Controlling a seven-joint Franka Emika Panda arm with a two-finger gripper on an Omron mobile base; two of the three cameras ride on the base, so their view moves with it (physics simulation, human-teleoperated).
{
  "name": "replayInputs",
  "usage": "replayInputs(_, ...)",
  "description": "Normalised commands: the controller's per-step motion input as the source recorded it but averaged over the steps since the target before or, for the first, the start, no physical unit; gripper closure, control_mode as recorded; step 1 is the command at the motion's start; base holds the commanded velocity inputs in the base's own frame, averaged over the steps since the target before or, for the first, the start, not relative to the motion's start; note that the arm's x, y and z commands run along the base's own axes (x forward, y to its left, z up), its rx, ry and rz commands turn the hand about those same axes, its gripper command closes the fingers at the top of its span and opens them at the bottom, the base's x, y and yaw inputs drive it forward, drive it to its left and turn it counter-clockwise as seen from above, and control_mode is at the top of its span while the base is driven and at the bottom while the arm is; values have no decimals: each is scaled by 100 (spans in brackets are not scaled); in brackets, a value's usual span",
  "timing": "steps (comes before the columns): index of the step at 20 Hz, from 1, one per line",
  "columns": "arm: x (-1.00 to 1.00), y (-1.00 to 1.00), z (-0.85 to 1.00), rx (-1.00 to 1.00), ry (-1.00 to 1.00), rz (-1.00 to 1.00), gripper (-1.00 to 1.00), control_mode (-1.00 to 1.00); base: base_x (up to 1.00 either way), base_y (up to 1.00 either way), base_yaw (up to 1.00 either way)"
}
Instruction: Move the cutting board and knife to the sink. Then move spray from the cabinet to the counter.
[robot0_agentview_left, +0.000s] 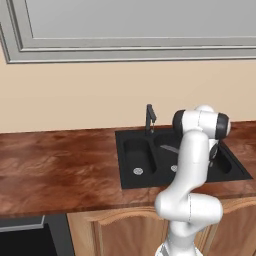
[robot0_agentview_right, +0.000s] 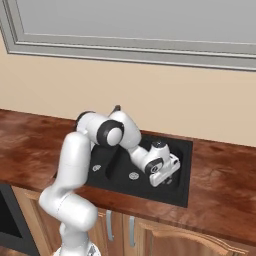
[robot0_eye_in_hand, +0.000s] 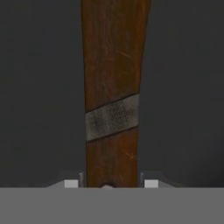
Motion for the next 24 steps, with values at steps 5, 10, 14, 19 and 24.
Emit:
replayInputs(5, 0, 0, -30, 0, 14, 0, 100, -100, 0, 0, 0)
replayInputs(10, 0, 0, -2, 0, 5, 0, -100, -100, 0, 0, 0)
replayInputs(14, 0, -10, 20, 0, 0, 0, -100, -100, 0, 0, 0)
replayInputs(19, -1, -7, 37, 0, 0, 0, -100, -100, 0, 0, 0)
replayInputs(24, -15, -2, 56, 0, -3, 0, -100, -100, 0, 0, 0)
